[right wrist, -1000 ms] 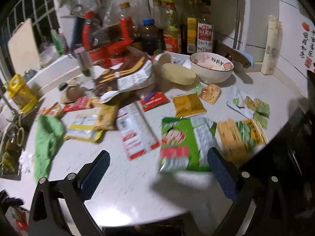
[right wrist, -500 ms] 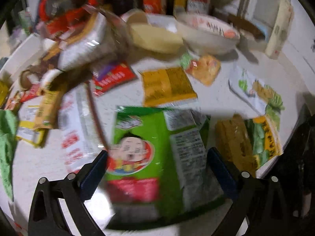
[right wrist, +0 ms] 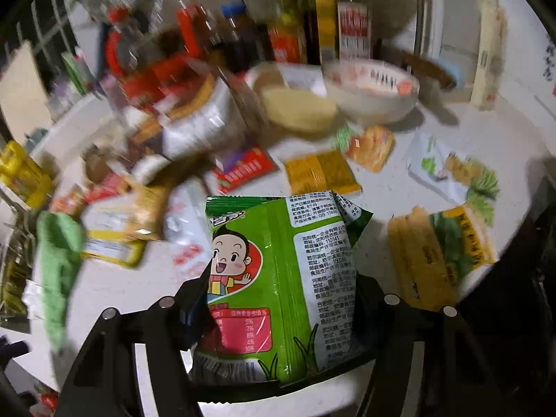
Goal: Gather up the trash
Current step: 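Grasp the green cartoon snack bag with the right tool, then grasp the yellow Wangwang rice cracker packet with the left tool while the right holds the green bag, then lower the yellow packet and green bag into the trash bin and open both tools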
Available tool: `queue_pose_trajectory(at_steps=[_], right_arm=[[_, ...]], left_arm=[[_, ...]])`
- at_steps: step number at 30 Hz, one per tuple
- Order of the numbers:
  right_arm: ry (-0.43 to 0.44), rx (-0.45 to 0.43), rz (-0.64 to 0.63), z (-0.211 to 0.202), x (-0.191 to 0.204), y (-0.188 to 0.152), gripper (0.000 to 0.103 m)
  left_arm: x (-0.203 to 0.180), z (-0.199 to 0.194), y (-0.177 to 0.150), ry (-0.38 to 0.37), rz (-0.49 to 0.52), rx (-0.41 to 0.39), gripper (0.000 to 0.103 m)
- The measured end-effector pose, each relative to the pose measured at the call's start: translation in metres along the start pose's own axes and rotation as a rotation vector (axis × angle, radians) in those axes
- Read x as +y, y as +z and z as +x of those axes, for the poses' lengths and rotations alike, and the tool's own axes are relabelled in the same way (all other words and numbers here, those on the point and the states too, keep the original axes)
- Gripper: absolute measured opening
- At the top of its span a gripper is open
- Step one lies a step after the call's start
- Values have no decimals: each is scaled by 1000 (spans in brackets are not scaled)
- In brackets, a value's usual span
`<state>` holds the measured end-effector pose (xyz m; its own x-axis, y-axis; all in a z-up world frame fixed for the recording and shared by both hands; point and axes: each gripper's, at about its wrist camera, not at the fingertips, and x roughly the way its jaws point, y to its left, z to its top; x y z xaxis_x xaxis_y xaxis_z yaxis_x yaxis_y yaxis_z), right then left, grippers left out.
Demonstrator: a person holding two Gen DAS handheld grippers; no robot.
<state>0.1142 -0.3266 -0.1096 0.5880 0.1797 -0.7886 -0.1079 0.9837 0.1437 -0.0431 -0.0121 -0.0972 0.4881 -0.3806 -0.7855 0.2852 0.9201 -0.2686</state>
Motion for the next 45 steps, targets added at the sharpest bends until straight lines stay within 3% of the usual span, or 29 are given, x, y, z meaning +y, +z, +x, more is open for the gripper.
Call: queue_pose_trajectory(at_steps=[4,8,15,18,23,24,25,26,27,32,40,45], right_arm=[[52,-80,-10,-47,15,-8,65],[71,-113,-9,-78,22,-18,66],[66,-118,62,-101,14,-44,67],[56,-108,86,-105,8,-55,68],[51,-96,104,-106,1,-65,68],[50,-95,107,-105,1,-65,68],[52,-95,110,-105,0,-66,68],[54,-95,112,-104,0,-66,68],[56,-97,113,-103,1,-66,68],[80,-100,104,-98,7,-61,68],[144,-131,54,-97,32,-45,68],[171,-141,30,-100,47,-44,68]], left_arm=[[-5,27,35,7,41,-11,91],[-18,69,92,49,34,-8,91],[-48,158,171,196,60,41,91],[-43,184,184,251,23,64,91],[-32,210,191,266,-29,103,91],[-29,213,191,268,-39,97,86],[-26,213,192,244,-54,83,79],[-26,210,192,229,-54,56,45],[-27,210,193,240,-31,60,34],[-20,194,191,190,-16,45,33],[-14,94,166,16,18,-73,33],[-21,32,123,-27,62,-124,33]])
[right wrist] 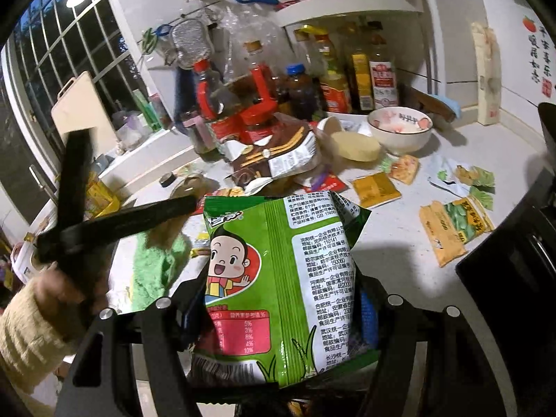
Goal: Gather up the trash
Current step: 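Lower the yellow packet and green bag into the trash bin and open both tools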
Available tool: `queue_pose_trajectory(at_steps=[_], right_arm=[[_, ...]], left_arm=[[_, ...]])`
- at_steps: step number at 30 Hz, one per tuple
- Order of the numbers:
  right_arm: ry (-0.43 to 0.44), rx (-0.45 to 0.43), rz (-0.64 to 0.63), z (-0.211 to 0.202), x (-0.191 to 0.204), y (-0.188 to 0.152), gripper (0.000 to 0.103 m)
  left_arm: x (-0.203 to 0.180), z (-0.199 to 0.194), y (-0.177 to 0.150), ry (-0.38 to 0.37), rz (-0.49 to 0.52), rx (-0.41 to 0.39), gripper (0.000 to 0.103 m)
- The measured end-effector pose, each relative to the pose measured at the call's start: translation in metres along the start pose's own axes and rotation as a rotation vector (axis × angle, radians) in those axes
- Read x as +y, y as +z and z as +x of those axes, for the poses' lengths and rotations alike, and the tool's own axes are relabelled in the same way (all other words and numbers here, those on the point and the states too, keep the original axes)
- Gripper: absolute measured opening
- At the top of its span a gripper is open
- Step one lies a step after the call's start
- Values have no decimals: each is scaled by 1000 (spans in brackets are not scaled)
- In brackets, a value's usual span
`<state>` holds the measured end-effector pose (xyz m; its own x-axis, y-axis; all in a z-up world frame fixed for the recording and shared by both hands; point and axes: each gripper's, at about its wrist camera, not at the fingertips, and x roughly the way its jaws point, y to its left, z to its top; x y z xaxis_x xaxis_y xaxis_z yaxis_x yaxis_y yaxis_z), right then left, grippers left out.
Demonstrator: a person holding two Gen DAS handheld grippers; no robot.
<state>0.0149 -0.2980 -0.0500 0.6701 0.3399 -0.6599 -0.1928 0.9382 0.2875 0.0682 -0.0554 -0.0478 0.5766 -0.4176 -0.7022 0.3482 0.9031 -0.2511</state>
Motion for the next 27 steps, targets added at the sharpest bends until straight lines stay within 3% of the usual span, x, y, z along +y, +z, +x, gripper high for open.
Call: queue_pose_trajectory(at_steps=[5,12,17,24,25,26,27], right_arm=[[-9,26,-47,-12,11,-15,68],[-3,190,-20,-31,12,-81,68],[-27,365,29,-14,1,-149,69],[-104,634,28,70,-31,-257,69],[-106,659,37,79,-35,-266,74],[-116,690,37,89,-40,-276,85],[-128,707,34,95,-43,-282,92]], left_arm=[[-25,-42,-53,-58,22,36,33],[-67,-51,-146,-136,127,271,33],[-64,10,-227,-140,108,526,33],[-51,111,-317,-57,105,814,33],[-51,126,-330,-38,102,870,35],[-51,136,-337,-22,105,899,43],[-53,143,-342,-8,111,913,57]])
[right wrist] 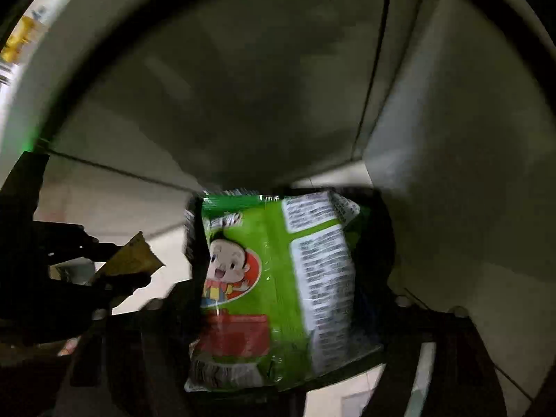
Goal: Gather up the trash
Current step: 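Lower the yellow packet and green bag into the trash bin and open both tools, then move both open tools back over the counter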
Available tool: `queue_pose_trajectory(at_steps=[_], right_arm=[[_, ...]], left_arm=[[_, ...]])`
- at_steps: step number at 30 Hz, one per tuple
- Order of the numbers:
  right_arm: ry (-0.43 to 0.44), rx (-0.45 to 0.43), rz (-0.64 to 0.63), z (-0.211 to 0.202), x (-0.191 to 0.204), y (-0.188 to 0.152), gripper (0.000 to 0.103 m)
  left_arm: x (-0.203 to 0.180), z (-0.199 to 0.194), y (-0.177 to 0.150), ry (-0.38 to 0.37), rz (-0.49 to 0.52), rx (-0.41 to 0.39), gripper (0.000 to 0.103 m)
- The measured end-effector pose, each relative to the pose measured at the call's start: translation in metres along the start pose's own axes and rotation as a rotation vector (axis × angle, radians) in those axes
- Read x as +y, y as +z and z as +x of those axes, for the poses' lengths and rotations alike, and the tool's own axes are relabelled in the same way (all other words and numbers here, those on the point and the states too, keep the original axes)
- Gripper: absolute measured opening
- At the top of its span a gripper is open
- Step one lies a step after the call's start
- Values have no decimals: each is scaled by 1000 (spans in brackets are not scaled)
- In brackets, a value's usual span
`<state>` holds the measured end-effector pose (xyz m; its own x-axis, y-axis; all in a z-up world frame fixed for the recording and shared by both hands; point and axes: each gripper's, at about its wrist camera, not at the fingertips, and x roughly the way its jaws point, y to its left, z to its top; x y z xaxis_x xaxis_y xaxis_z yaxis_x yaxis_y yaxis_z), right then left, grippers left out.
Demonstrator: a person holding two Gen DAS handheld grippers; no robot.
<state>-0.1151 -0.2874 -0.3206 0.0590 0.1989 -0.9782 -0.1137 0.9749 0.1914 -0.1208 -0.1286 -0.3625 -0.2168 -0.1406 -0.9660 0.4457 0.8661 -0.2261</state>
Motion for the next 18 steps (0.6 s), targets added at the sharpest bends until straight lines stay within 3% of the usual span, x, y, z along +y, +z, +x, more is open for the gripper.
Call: queue_pose_trajectory(at_steps=[2,3,10,14,18], right_arm=[[-53,23,6,12,-6,2,98],[-66,23,11,11,-8,3,98],[-79,-68,26,-45,-10,11,98],[-110,-182,15,-101,-7,19,98],[-146,-336,8,-165,3,39,98]], left_arm=[[-3,3,4,44,12,12,78],[-3,1,5,50,13,10,83],[-19,-70,1,5,5,-102,84],[-47,-151,-8,4,69,-287,84],[-60,-235,-13,93,92,-532,89]])
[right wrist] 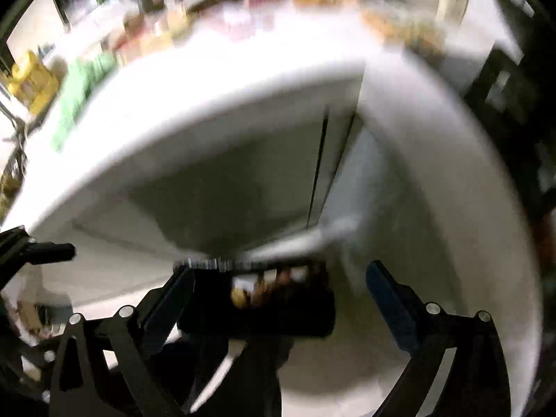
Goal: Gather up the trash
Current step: 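Move both open tools back over the counter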
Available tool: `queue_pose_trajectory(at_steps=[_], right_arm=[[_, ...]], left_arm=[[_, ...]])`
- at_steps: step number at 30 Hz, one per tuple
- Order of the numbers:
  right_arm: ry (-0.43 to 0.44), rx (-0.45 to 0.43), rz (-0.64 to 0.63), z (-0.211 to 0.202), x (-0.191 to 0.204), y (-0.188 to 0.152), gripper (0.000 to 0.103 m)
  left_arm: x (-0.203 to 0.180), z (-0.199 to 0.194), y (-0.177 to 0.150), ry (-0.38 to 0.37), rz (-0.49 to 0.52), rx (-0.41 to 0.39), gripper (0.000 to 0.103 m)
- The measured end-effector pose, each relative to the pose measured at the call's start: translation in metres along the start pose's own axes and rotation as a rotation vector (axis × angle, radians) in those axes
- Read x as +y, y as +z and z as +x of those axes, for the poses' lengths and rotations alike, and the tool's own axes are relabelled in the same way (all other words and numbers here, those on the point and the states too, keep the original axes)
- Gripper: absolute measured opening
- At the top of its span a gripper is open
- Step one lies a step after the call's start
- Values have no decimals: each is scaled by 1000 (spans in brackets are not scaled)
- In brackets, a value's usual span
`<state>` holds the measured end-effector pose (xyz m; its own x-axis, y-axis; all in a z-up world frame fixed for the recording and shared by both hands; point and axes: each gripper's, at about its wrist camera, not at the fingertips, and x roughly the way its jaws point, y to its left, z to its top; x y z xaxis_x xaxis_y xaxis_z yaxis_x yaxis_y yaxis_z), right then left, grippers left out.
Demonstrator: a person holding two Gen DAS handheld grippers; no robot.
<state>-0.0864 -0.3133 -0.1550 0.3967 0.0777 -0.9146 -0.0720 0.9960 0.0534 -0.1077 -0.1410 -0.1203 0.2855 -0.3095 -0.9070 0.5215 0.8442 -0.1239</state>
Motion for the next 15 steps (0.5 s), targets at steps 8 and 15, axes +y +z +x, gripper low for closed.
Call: queue_pose_trajectory(at_steps=[8,15], right_arm=[[11,-354,-9,-98,30,81,98],[153,-334,-123,-44,72,153,98]], left_arm=[[55,-84,55,221,-168,-299,89],[129,-95,53,317,-338,-287,89]])
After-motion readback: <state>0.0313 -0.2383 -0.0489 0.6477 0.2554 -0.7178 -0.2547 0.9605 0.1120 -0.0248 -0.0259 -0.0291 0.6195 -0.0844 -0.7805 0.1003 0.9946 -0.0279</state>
